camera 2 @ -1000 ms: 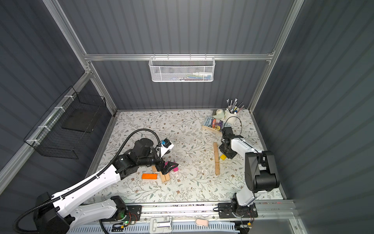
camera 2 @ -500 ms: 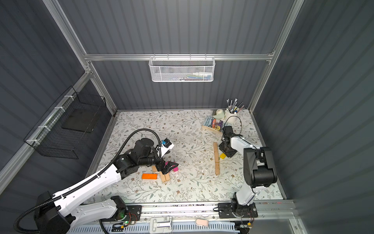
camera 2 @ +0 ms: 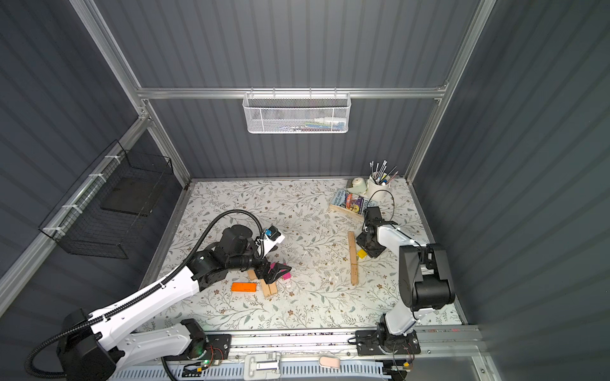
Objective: Assemble the letter k with building blocks
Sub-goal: Assemble the building block at the center of the board.
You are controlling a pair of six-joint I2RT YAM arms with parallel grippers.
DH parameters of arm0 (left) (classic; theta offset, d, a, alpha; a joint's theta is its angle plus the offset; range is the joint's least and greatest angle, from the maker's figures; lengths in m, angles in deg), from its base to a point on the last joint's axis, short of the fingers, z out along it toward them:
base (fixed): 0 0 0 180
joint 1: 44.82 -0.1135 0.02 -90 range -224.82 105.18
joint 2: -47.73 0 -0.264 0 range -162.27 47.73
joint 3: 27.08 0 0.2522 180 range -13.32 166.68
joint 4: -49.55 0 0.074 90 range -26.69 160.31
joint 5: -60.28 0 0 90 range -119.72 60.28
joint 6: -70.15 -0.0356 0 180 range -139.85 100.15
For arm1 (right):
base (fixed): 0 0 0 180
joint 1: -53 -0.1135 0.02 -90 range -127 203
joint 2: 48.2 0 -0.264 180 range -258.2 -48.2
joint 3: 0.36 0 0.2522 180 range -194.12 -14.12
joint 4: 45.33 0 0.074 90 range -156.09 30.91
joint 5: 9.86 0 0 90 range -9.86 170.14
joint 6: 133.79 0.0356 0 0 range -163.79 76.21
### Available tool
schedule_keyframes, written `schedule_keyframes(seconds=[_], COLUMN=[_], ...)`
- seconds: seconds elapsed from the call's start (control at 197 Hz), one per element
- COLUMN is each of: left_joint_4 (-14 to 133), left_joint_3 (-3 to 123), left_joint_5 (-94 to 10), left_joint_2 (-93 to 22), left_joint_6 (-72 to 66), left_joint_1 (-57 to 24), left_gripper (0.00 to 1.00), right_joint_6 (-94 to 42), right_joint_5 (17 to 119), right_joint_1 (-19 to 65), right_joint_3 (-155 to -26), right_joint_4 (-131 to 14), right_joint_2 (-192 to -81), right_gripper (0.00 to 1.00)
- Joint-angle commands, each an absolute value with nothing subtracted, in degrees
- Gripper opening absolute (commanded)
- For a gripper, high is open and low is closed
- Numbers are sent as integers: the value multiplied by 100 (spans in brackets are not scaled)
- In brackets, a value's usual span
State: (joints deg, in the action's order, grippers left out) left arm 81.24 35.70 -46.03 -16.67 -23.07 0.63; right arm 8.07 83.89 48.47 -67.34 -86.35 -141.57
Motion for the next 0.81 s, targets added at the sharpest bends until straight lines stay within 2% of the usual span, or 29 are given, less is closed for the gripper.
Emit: schedule_keyframes(seconds=[0.0,0.807], left_joint_4=[8165,8176], left_joint_3=[3599,3599], left_joint_5=[-4589,-4532], left_joint_2=[-1684,-1706], left_joint_6=[-2383,-2394], left_joint_1=[103,105], left_gripper=[100,100], right_joint_6=[799,789], right_joint_5=[8296,8225], right_joint_1=[4876,4878], right_joint_3=[-6648,-6771], right_joint_4=[-8628,-8537], right_joint_2=[-14117,-14337], right_gripper=[42,39])
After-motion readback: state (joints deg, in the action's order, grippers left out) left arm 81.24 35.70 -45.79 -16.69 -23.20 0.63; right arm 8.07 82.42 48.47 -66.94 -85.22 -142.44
